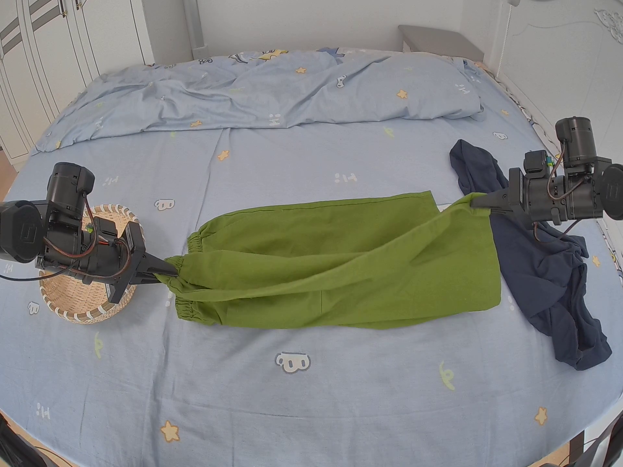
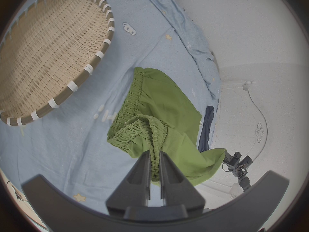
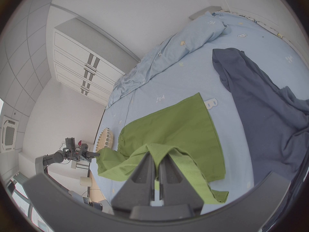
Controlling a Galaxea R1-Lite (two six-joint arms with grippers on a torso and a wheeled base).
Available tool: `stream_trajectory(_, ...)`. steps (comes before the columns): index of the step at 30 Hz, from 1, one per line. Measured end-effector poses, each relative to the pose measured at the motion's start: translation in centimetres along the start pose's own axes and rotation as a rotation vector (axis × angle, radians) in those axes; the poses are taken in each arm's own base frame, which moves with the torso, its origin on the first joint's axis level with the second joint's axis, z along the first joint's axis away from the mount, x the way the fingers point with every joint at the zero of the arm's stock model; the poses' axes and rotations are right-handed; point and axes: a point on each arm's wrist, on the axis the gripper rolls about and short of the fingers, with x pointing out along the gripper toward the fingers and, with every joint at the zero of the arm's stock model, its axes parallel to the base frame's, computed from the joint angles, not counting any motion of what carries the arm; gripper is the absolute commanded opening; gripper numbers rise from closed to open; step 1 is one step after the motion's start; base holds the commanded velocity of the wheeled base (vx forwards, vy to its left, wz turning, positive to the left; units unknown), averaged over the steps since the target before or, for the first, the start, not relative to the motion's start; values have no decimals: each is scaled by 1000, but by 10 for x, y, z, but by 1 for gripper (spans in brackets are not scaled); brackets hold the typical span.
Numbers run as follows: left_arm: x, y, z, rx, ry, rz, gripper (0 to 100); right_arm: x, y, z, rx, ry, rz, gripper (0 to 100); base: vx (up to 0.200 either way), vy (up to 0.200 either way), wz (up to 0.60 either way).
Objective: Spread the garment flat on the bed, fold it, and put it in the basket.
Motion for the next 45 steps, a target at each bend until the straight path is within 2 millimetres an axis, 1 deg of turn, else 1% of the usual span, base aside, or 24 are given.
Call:
stream_trajectory(4, -1, 2, 8, -20, -2, 10, 0, 4, -5, 12, 20, -25, -4, 0, 0, 0, 0)
stream_trajectory(8, 0, 1, 15, -22, -11, 9, 0, 7, -10, 20, 33, -44, -9, 0, 0, 0, 0)
stream_trajectory(18, 7, -2, 26, -24, -4, 12, 0, 16, -15, 40, 16, -82, -6, 0, 0, 0, 0)
stream_trajectory(21, 11, -5, 31, -15, -8, 6, 0, 20, -18, 44, 14, -92, -21, 0, 0, 0, 0)
stream_trajectory(27, 16, -7, 35, 4, -7, 2, 0, 29, -22, 48, 10, -99, -29, 0, 0, 0, 0)
stream_trajectory(37, 20, -11, 45, 41, -22, -11, 0, 39, -24, 60, -3, -122, -37, 0, 0, 0, 0)
stream_trajectory(45, 28, -11, 50, 43, -17, -10, 0, 48, -29, 59, 3, -116, -53, 0, 0, 0, 0)
